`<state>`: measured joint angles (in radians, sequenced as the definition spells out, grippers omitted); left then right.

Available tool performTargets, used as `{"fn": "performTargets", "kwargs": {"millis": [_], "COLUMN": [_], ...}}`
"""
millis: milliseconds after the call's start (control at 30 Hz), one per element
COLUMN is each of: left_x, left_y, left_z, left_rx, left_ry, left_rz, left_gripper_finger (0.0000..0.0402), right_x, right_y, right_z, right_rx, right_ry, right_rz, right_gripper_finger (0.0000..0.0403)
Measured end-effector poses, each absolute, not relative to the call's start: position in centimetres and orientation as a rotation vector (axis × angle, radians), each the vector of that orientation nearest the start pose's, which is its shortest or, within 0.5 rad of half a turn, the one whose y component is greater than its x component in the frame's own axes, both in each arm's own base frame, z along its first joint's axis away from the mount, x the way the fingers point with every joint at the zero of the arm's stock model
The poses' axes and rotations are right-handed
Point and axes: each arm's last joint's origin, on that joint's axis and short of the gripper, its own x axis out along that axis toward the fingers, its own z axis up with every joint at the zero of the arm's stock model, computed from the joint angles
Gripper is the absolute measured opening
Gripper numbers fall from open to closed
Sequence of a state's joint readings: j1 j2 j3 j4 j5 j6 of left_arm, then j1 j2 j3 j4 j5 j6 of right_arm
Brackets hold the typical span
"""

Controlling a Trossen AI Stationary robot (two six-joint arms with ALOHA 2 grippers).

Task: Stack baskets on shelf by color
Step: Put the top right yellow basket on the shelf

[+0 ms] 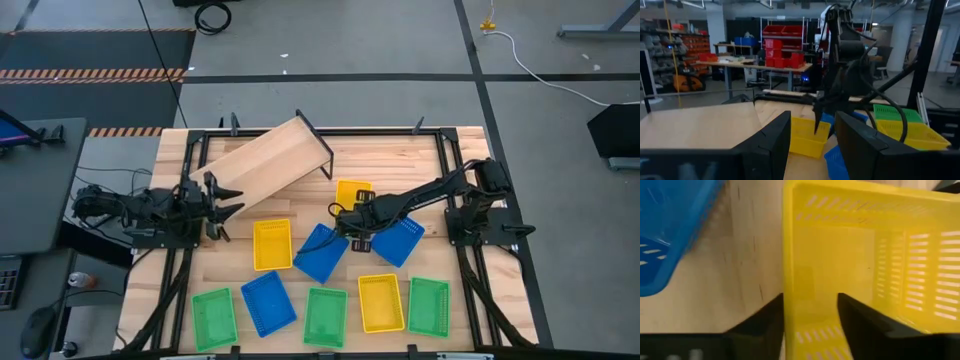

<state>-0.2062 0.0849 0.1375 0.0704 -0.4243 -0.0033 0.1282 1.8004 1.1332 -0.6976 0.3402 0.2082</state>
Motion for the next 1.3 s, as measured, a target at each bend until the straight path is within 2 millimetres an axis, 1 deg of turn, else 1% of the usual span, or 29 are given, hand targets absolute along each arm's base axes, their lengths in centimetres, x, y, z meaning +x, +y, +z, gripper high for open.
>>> {"fn": "performTargets", "kwargs": {"millis": [33,133,167,200,300,400,500,633,767,867,967,1033,1100,1200,1300], "left_x": [9.2,9.2,9.1,9.1,9.1,9.0,9.0,8.9,8.9,8.9,9.0,9.0,9.1,9.1,9.1], "left_y": [-0.7,-0.7,-0.7,-0.7,-0.7,-0.7,-0.7,-0.7,-0.8,-0.8,-0.8,-0.9,-1.0,-1.1,-1.1], "left_z": [21.1,21.6,21.7,21.9,22.0,22.1,22.4,22.6,22.6,22.6,22.6,22.4,22.2,22.2,22.1], "left_rx": [-0.036,-0.045,-0.05,-0.054,-0.06,-0.063,-0.071,-0.075,-0.071,-0.07,-0.069,-0.062,-0.052,-0.072,-0.074], "left_ry": [-0.129,-0.173,-0.188,-0.202,-0.218,-0.23,-0.254,-0.277,-0.282,-0.282,-0.275,-0.259,-0.238,-0.234,-0.228], "left_rz": [0.219,0.22,0.22,0.22,0.22,0.22,0.219,0.198,0.164,0.164,0.163,0.142,0.102,0.071,0.07], "left_gripper_finger": [0.016,0.016,0.016,0.016,0.016,0.016,0.016,0.016,0.016,0.016,0.016,0.016,0.016,0.016,0.016], "right_x": [32.8,32.7,32.7,32.7,32.3,32.1,32.2,32.7,33.9,34.9,35.8,36.3,36.7,37.2,37.3], "right_y": [3.3,3.3,3.2,3.2,3.1,3.5,4.3,5.6,6.5,6.3,5.2,3.9,2.3,-0.5,-3.5], "right_z": [16.3,16.3,16.3,16.3,16.4,17.6,19.8,24.0,29.1,32.8,35.9,37.8,39.2,40.1,40.1], "right_rx": [-0.143,-0.15,-0.152,-0.158,-0.173,-0.186,-0.231,-0.369,-0.564,-0.651,-0.711,-0.733,-0.731,-0.695,-0.658], "right_ry": [1.299,1.303,1.305,1.311,1.357,1.421,1.452,1.433,1.306,1.175,1.068,0.999,0.932,0.852,0.835], "right_rz": [-0.311,-0.306,-0.306,-0.302,-0.305,-0.316,-0.33,-0.327,-0.266,-0.235,-0.154,-0.108,-0.054,0.02,0.044], "right_gripper_finger": [0.0136,0.0047,0.0024,0.0015,0.0016,0.001,0.0011,0.0011,0.0011,0.0011,0.001,0.001,0.001,0.001,0.001]}}
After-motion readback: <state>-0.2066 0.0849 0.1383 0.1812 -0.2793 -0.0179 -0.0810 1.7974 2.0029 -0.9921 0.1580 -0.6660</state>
